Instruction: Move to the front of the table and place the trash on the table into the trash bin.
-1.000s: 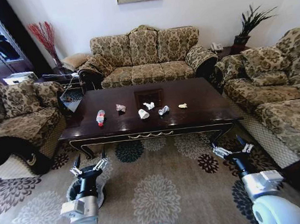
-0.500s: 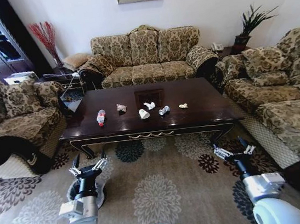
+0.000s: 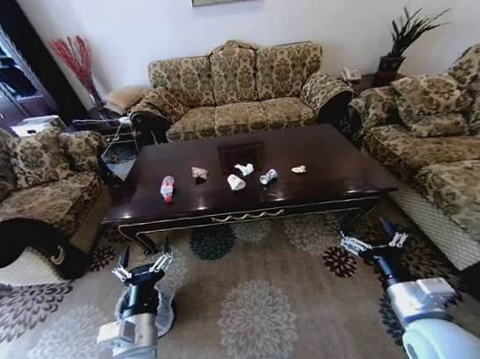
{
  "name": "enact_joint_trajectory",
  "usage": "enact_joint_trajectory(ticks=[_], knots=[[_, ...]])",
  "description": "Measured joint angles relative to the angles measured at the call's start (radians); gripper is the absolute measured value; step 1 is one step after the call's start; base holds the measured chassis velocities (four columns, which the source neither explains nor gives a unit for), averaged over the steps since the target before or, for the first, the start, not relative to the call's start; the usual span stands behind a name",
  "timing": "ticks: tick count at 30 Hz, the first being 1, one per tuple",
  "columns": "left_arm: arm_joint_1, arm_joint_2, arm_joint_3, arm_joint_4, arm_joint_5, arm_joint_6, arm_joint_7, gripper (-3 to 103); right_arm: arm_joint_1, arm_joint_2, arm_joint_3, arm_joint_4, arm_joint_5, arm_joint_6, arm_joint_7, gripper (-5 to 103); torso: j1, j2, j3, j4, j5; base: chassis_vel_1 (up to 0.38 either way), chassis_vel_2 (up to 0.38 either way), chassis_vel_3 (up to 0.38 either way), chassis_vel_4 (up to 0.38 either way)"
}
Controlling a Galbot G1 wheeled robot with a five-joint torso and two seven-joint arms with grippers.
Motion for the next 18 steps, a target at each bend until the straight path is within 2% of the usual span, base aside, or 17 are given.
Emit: enact_joint_trajectory(ticks=[6, 18], knots=[[0.001, -0.002, -0.001, 0.001, 0.0, -0.003, 0.0, 100, 0.001, -0.004, -0.003, 0.0, -0.003, 0.0, 0.0, 100, 0.0, 0.0, 0.0, 0.0003, -0.0001, 0.235, 0.269, -0.235, -0.229], [0.002, -0.004, -0.003, 0.004, -0.001, -0.004, -0.001, 100, 0.007, -0.01, -0.014, -0.01, -0.006, 0.001, 0.001, 100, 0.0, 0.0, 0.0, 0.0001, -0.0002, 0.297, 0.299, -0.309, -0.305]])
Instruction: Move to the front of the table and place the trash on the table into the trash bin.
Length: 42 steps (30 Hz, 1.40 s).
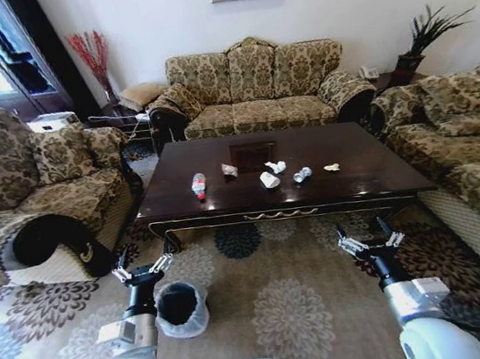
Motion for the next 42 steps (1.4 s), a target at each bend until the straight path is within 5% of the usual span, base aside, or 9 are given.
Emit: enact_joint_trajectory(ticks=[19, 23, 29, 32, 42], knots=[[-0.028, 0.03, -0.005, 0.103, -0.024, 0.023, -0.006, 100, 0.021, -0.017, 0.006, -0.04, 0.045, 0.003, 0.008, 100, 0.0, 0.0, 0.0, 0.0001, 0.0011, 0.069, 0.057, -0.066, -0.07], [-0.084, 0.07, -0.014, 0.244, -0.037, 0.054, -0.027, 100, 0.022, -0.016, 0.007, -0.04, 0.046, 0.004, 0.007, 100, 0.0, 0.0, 0.0, -0.0001, -0.0008, 0.0, 0.0, 0.0, 0.0], [-0.169, 0.087, -0.019, 0.497, -0.014, 0.026, -0.02, 100, 0.01, -0.028, 0.03, -0.025, 0.06, 0.007, 0.011, 100, 0.0, 0.0, 0.0, 0.0004, 0.0007, 0.0, 0.0, 0.0, 0.0], [-0.259, 0.078, -0.005, 0.717, 0.016, 0.006, -0.014, 100, 0.002, -0.032, 0.04, -0.022, 0.066, 0.014, 0.02, 100, 0.0, 0.0, 0.0, -0.0001, -0.0003, 0.0, 0.0, 0.0, 0.0], [-0.415, 0.075, 0.013, 1.069, 0.045, -0.007, 0.014, 100, -0.019, -0.04, 0.041, -0.008, 0.062, 0.013, 0.034, 100, 0.0, 0.0, 0.0, 0.0, 0.0001, 0.0, 0.0, 0.0, 0.0]])
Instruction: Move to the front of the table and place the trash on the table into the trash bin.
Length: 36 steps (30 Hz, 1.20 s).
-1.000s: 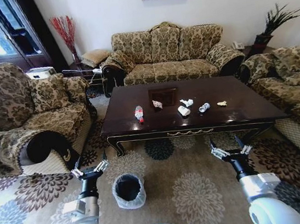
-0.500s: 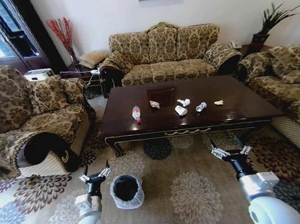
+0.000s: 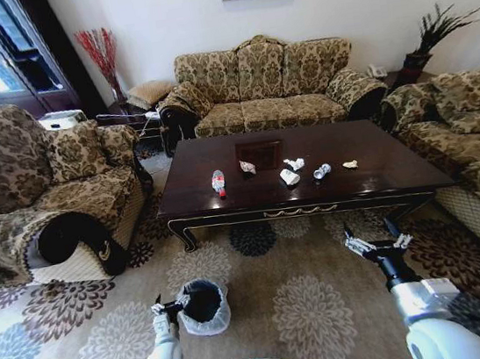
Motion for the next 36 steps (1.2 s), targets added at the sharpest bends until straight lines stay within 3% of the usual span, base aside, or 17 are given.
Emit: enact_joint_trajectory(ticks=[4, 7, 12, 22, 28, 30, 33, 36], knots=[[-0.081, -0.01, 0.0, 0.177, 0.025, -0.024, 0.023, 100, -0.003, -0.008, 0.011, 0.007, -0.001, -0.007, 0.008, 100, 0.0, 0.0, 0.0, 0.0001, 0.0, 0.0, 0.0, 0.0, 0.0], [-0.119, -0.016, 0.001, 0.233, 0.015, -0.016, 0.03, 100, -0.01, -0.005, 0.02, 0.015, -0.001, -0.009, 0.013, 100, 0.0, 0.0, 0.0, -0.0001, -0.0002, 0.0, 0.0, 0.0, 0.0], [-0.169, -0.013, 0.005, 0.283, -0.016, 0.025, 0.032, 100, -0.029, -0.001, 0.052, 0.022, 0.003, -0.005, 0.014, 100, 0.0, 0.0, 0.0, 0.0, 0.0002, 0.0, 0.0, 0.0, 0.0], [-0.276, -0.009, -0.01, 0.453, -0.024, 0.037, 0.006, 100, -0.045, 0.011, 0.064, 0.021, 0.001, 0.011, 0.014, 100, 0.0, 0.0, 0.0, -0.0001, -0.0001, 0.0, 0.0, 0.0, 0.0], [-0.305, -0.008, -0.014, 0.482, -0.045, 0.048, -0.006, 101, -0.044, 0.004, 0.058, 0.022, -0.006, 0.01, 0.015, 100, 0.0, 0.0, 0.0, 0.0, 0.0001, 0.0, 0.0, 0.0, 0.0], [-0.311, -0.008, -0.014, 0.487, -0.046, 0.056, -0.016, 96, -0.043, 0.004, 0.054, 0.022, -0.009, 0.009, 0.015, 100, 0.0, 0.0, 0.0, 0.0, 0.0, 0.0, 0.0, 0.0, 0.0], [-0.321, -0.008, -0.015, 0.497, -0.049, 0.079, -0.042, 81, -0.041, 0.004, 0.043, 0.022, -0.017, 0.008, 0.015, 100, 0.0, 0.0, 0.0, 0.0, 0.0001, 0.0, 0.0, 0.0, 0.0], [-0.325, -0.007, -0.015, 0.506, -0.05, 0.081, -0.052, 75, -0.038, 0.004, 0.039, 0.022, -0.019, 0.005, 0.015, 100, 0.0, 0.0, 0.0, 0.0, -0.0001, 0.0, 0.0, 0.0, 0.0]])
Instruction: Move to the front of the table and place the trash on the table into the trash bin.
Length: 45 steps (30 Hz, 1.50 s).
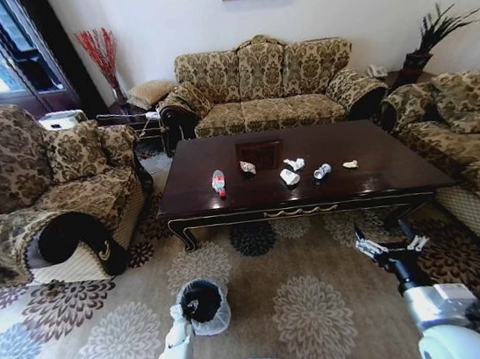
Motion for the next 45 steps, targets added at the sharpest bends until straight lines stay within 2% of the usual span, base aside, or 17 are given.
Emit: enact_joint_trajectory(ticks=[1, 2, 3, 5, 9, 11, 14, 16, 17, 20, 25, 29, 38, 40, 41, 42, 45], knots=[[0.0, 0.0, 0.0, 0.0, 0.0, 0.0, 0.0, 75, 0.0, 0.0, 0.0, 0.0, 0.0, 0.0, 0.0, 100, 0.0, 0.0, 0.0, 0.0, 0.0, 0.0, 0.0, 0.0, 0.0], [0.0, 0.004, 0.0, 0.005, 0.0, 0.0, 0.0, 64, 0.002, -0.001, 0.0, 0.0, 0.0, -0.003, 0.0, 100, 0.0, 0.0, 0.0, -0.0001, 0.0, 0.0, 0.0, 0.0, 0.0], [0.0, 0.008, -0.001, 0.012, 0.0, 0.0, 0.0, 58, 0.005, -0.002, -0.001, 0.0, 0.0, -0.004, 0.0, 100, 0.0, 0.0, 0.0, 0.0, 0.0001, 0.0, 0.0, 0.0, 0.0], [0.0, 0.01, -0.001, 0.015, 0.0, 0.0, 0.0, 58, 0.006, -0.002, -0.001, 0.0, 0.0, -0.005, 0.001, 100, 0.0, 0.0, 0.0, 0.0001, 0.0001, 0.0, 0.0, 0.0, 0.0], [0.006, 0.017, -0.003, 0.023, 0.0, -0.008, 0.005, 37, 0.008, 0.004, 0.0, -0.003, 0.0, -0.004, 0.002, 100, 0.0, 0.0, 0.0, 0.0, 0.0001, 0.0, 0.0, 0.0, 0.0], [0.006, 0.016, -0.003, 0.023, 0.0, -0.009, 0.006, 37, 0.008, 0.006, -0.001, -0.004, 0.0, -0.003, 0.002, 100, 0.0, 0.0, 0.0, 0.0001, 0.0, 0.0, 0.0, 0.0, 0.0], [0.005, 0.009, -0.003, 0.022, 0.0, -0.01, 0.008, 21, 0.007, 0.01, -0.001, -0.005, -0.002, 0.0, 0.002, 100, 0.0, 0.0, 0.0, 0.0, 0.0001, 0.0, 0.0, 0.0, 0.0], [0.005, 0.008, -0.003, 0.022, 0.0, -0.01, 0.008, 21, 0.007, 0.01, -0.001, -0.005, -0.002, 0.0, 0.002, 100, 0.0, 0.0, 0.0, 0.0001, 0.0002, 0.0, 0.0, 0.0, 0.0], [0.002, 0.004, -0.002, 0.022, 0.0, -0.011, 0.01, 10, 0.007, 0.008, 0.001, -0.005, -0.002, 0.0, 0.002, 100, 0.0, 0.0, 0.0, 0.0003, 0.0006, 0.0, 0.0, 0.0, 0.0], [0.003, -0.003, 0.001, 0.019, -0.001, -0.014, 0.024, 3, 0.007, 0.002, 0.008, -0.005, -0.001, 0.0, 0.002, 100, 0.0, 0.0, 0.0, -0.0001, 0.0004, 0.0, 0.0, 0.0, 0.0], [0.01, -0.004, 0.001, 0.011, -0.007, -0.017, 0.036, 3, 0.014, -0.002, 0.009, -0.008, -0.001, 0.0, 0.004, 100, 0.0, 0.0, 0.0, 0.0001, 0.0004, 0.0, 0.0, 0.0, 0.0], [0.037, 0.004, 0.003, -0.03, -0.031, -0.015, 0.044, 3, 0.021, 0.0, 0.004, -0.011, -0.001, 0.0, 0.005, 100, 0.0, 0.0, 0.0, -0.0003, -0.0016, 0.0, 0.0, 0.0, 0.0], [0.194, 0.086, -0.032, -0.326, -0.061, -0.061, 0.04, 3, 0.05, -0.019, 0.001, -0.024, 0.011, -0.013, 0.007, 100, 0.0, 0.0, 0.0, 0.0002, -0.0001, 0.0, 0.0, 0.0, 0.0], [0.262, 0.101, -0.049, -0.469, -0.087, -0.057, 0.043, 3, 0.066, -0.034, -0.001, -0.03, 0.018, -0.021, 0.008, 100, 0.0, 0.0, 0.0, 0.0, -0.0002, 0.0, 0.0, 0.0, 0.0], [0.34, 0.105, -0.075, -0.655, -0.12, -0.038, 0.044, 3, 0.083, -0.046, -0.006, -0.033, 0.023, -0.028, 0.009, 100, 0.0, 0.0, 0.0, -0.0002, 0.0, 0.0, 0.0, 0.0, 0.0], [0.34, 0.105, -0.075, -0.655, -0.12, -0.038, 0.044, 3, 0.083, -0.046, -0.006, -0.033, 0.023, -0.028, 0.009, 100, 0.0, 0.0, 0.0, -0.0002, 0.0, 0.0, 0.0, 0.0, 0.0], [0.461, 0.093, -0.115, -0.902, -0.133, -0.014, 0.049, 3, 0.108, -0.059, -0.017, -0.032, 0.03, -0.043, 0.01, 100, 0.0, 0.0, 0.0, -0.0003, -0.0004, 0.0, 0.0, 0.0, 0.0]])
